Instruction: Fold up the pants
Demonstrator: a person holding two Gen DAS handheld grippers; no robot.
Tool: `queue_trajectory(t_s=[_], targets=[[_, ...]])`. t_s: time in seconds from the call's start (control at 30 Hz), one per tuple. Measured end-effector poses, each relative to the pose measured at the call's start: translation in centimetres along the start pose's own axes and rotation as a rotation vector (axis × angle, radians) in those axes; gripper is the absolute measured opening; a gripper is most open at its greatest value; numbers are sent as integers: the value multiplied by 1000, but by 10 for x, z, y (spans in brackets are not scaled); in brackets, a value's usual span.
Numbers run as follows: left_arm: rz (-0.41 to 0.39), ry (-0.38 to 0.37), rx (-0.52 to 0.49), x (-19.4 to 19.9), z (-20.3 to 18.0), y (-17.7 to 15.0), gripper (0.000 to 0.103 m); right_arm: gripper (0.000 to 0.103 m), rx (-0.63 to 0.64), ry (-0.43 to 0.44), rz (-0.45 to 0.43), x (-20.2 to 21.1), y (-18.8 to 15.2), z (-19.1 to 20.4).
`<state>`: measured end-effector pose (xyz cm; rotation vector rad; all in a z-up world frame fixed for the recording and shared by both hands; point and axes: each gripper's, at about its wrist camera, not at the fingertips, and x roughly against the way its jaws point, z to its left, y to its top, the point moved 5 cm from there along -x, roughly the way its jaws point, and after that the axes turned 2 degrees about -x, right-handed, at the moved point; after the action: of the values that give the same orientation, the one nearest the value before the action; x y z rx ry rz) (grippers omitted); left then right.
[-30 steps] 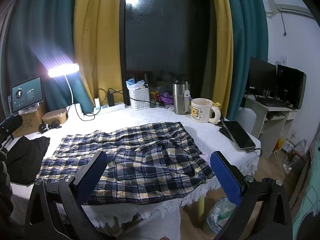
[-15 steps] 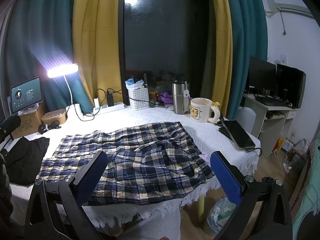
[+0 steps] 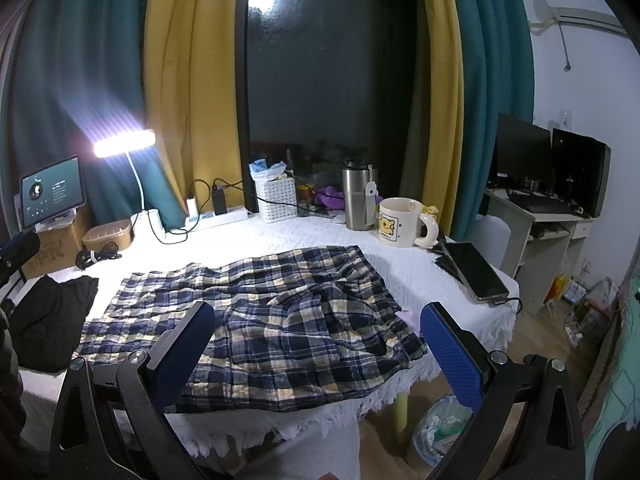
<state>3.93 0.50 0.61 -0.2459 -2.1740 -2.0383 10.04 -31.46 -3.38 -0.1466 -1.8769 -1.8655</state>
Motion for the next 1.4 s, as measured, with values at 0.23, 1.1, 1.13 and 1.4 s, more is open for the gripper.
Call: queue_trajectory(t_s=[0.23, 1.1, 1.13, 1.4], targets=[[4, 6, -3, 2, 2, 0, 101, 103, -1, -1, 0, 0, 0, 0], [0, 11, -7, 2, 3, 0, 102, 103, 0, 0, 0, -1, -1, 0], [0, 10, -7, 2, 4, 1, 102, 103, 0, 0, 2, -2, -1, 1], [1, 13, -6, 2, 6, 3, 101, 103, 0, 0, 4, -3, -1, 0]])
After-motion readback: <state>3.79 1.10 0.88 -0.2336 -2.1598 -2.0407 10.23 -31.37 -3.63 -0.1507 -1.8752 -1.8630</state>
